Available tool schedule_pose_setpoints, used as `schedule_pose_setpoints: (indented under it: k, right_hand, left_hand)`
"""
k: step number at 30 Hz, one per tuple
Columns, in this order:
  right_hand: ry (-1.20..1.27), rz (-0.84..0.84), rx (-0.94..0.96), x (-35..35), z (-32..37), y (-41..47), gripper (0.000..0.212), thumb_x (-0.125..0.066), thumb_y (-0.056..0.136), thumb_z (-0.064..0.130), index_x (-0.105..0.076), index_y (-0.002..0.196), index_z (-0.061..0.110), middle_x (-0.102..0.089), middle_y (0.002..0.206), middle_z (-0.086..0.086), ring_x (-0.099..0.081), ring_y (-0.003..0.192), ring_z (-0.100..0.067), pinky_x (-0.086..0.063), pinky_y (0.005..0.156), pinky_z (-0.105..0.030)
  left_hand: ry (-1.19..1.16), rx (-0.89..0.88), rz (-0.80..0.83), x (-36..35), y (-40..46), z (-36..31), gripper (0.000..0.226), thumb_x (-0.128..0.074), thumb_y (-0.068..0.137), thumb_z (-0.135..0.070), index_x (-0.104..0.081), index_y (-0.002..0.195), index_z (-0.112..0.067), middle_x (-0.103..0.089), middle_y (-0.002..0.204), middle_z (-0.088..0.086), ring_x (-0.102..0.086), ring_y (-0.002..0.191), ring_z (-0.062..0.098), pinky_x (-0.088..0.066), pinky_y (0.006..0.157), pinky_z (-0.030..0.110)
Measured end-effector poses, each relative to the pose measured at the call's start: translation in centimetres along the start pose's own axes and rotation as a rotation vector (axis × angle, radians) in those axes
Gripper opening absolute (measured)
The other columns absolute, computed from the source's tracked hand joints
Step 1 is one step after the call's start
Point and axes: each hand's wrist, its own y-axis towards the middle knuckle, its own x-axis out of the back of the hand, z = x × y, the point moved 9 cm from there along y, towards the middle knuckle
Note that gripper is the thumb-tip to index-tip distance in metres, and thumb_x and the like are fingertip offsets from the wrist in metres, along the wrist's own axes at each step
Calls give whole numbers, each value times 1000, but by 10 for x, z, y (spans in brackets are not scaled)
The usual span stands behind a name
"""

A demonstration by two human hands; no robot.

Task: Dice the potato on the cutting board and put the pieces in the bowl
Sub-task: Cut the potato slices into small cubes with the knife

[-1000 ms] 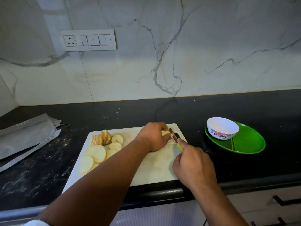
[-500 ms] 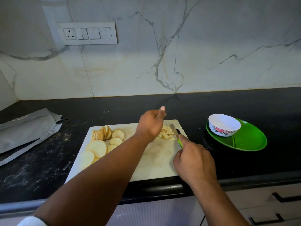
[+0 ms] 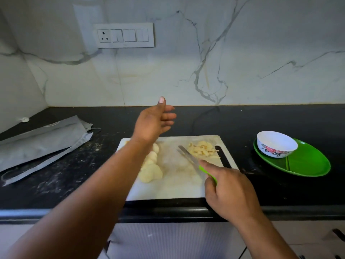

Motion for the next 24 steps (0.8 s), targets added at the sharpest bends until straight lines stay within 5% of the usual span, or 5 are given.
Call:
schedule_pose_setpoints:
  k: [4, 11, 16, 19, 24]
  right_hand:
    - [-73, 32, -109, -1, 3, 5, 50, -47, 90, 31, -51, 138, 47, -69, 77, 6, -55, 57, -10, -43, 53, -21]
    - [79, -10, -30, -26, 43, 17, 47, -54, 93, 28, -53, 139, 40, -73, 95, 9, -48, 57, -3, -37, 51, -13]
    - [110, -6, -36, -32, 43, 17, 49, -53, 94, 29, -50, 142, 39, -73, 102, 7, -62, 69, -11, -51, 59, -25]
    - [54, -20, -16, -33, 46, 13, 48, -52, 94, 29, -50, 142, 38, -72, 93, 7, -52, 63, -9, -41, 55, -22]
    - [-15, -28, -16, -33, 49, 12, 47, -51, 96, 30, -51, 142, 36, -70, 85, 9, -44, 59, -5, -32, 51, -17]
  left_hand:
    - [139, -75, -55, 74, -12, -11, 25, -62, 103, -37, -74, 101, -16, -74, 89, 5, -63, 75, 16, -51, 66, 27]
    - [716, -31, -102, 139, -41, 16, 6, -77, 92, -37, -77, 89, -32, -75, 78, -16, -69, 73, 8, -60, 77, 31]
    - [996, -43, -19, 141, -58, 28, 31, -88, 69, -59, -73, 85, -37, -72, 84, -20, -67, 78, 2, -56, 70, 25]
    - [994, 38, 17, 142, -60, 37, 44, -91, 59, -62, -70, 88, -36, -72, 81, -15, -65, 74, 0, -54, 66, 23]
    - [771, 119, -17, 144, -59, 46, 22, -88, 80, -37, -73, 90, -25, -71, 65, -4, -60, 53, 4, -50, 61, 22]
